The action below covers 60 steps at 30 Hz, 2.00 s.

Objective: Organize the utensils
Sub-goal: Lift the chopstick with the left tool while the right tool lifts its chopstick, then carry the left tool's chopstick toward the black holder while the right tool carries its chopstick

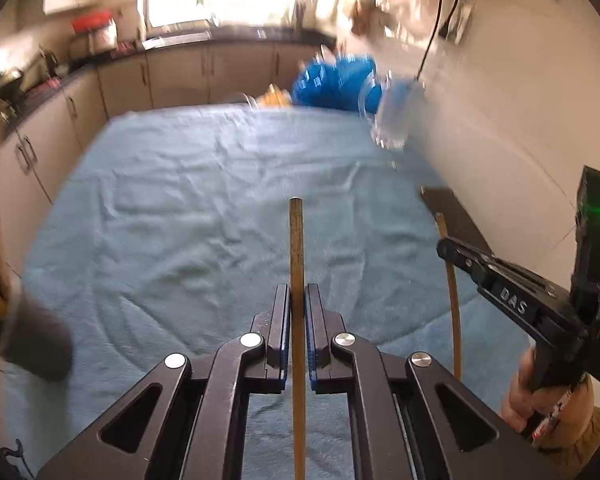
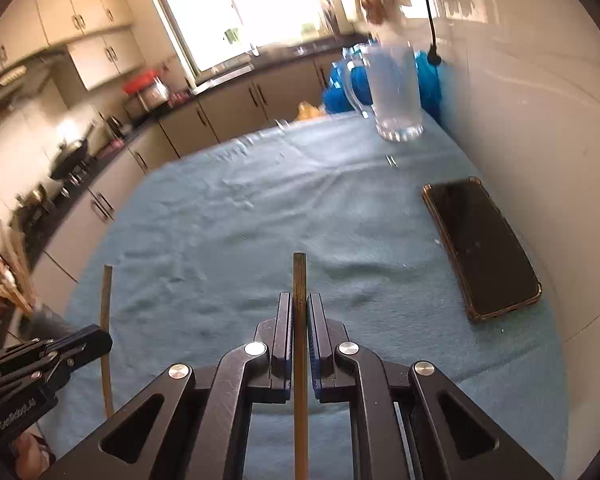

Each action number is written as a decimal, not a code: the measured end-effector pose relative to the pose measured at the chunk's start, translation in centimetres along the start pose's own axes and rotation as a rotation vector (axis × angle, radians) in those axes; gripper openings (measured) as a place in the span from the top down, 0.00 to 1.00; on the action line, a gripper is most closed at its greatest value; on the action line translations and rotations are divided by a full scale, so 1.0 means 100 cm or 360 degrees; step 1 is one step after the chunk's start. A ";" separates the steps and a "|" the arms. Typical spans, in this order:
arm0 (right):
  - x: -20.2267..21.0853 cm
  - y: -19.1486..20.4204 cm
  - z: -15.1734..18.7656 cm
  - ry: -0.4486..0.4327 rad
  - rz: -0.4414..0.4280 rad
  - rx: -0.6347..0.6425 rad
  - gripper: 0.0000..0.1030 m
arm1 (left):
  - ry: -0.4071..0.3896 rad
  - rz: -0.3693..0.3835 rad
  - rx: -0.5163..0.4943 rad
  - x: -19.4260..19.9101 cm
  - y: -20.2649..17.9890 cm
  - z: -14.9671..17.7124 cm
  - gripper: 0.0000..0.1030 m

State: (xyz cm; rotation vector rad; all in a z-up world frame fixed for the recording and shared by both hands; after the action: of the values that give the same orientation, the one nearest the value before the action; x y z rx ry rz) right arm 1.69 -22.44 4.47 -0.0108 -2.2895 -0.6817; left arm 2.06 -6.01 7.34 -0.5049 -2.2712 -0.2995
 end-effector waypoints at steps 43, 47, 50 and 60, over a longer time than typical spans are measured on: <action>0.126 0.107 0.030 -0.0484 -0.0338 0.0289 0.93 | -0.0569 -0.0201 0.0241 0.178 0.052 0.016 0.94; 0.126 0.122 0.026 -0.0472 -0.0380 0.0314 0.93 | -0.0587 -0.0253 0.0284 0.187 0.068 0.018 0.94; 0.124 0.133 0.026 -0.0463 -0.0400 0.0339 0.93 | -0.0567 -0.0314 0.0318 0.188 0.081 0.021 0.94; 0.112 0.170 0.033 -0.0418 -0.0465 0.0417 0.93 | -0.0456 -0.0434 0.0352 0.179 0.104 0.033 0.94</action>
State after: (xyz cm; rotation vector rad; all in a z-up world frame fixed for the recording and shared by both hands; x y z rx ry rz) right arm -5.17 -8.40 17.84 0.3853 -2.6489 -0.5438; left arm -6.50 9.19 18.90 -0.1277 -2.6172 -0.1108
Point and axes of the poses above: each gripper's, at about its wrist camera, not at the fingertips, and x roughly against the way its jaws point, y to its left, z to its underside, the point moved 6 cm from there along -x, roughly the way its jaws point, and after that the axes turned 14 degrees about -x, right-handed, at the moved point
